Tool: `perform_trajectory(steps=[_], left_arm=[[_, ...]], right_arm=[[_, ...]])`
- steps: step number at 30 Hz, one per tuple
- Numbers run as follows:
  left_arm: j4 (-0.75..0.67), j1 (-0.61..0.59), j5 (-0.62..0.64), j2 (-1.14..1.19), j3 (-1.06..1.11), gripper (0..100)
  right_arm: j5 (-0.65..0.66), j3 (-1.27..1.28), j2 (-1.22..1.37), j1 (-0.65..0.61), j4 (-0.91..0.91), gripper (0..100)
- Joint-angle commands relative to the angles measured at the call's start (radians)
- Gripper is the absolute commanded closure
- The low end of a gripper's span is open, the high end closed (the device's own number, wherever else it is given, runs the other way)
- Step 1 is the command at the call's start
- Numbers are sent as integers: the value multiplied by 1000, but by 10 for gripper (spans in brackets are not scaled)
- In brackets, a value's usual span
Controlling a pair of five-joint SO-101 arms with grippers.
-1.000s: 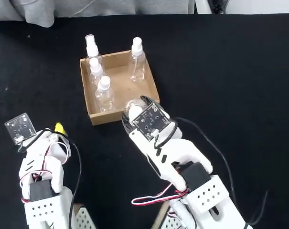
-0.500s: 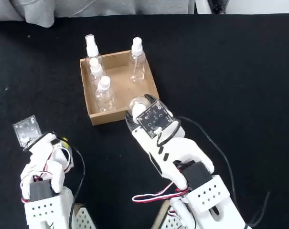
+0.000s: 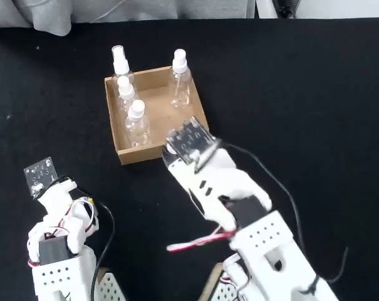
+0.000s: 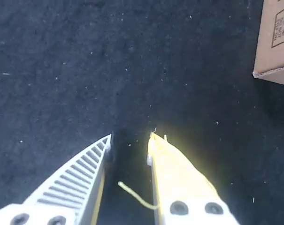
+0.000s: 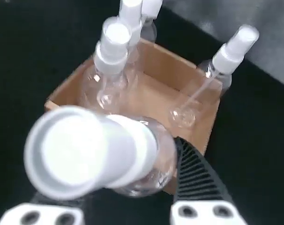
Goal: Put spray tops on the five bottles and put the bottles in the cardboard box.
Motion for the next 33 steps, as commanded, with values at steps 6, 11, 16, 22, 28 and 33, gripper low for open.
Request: perform_trajectory(steps=[6, 11, 16, 22, 28, 33], left_arm=[[9, 8, -3, -6, 25, 885], [9, 5, -3, -6, 25, 885], [9, 5, -3, -6, 25, 886], [9, 5, -3, -6, 25, 886], [9, 5, -3, -6, 25, 886], [9, 5, -3, -6, 25, 886]], right_arm=[[-60, -174, 170, 89, -20, 910], [-60, -197, 200, 89, -26, 910], [-61, -249, 232, 89, -28, 910], [-61, -344, 318, 91, -28, 910], [-117, -441, 443, 104, -28, 910], [-146, -503, 539, 141, -28, 910]])
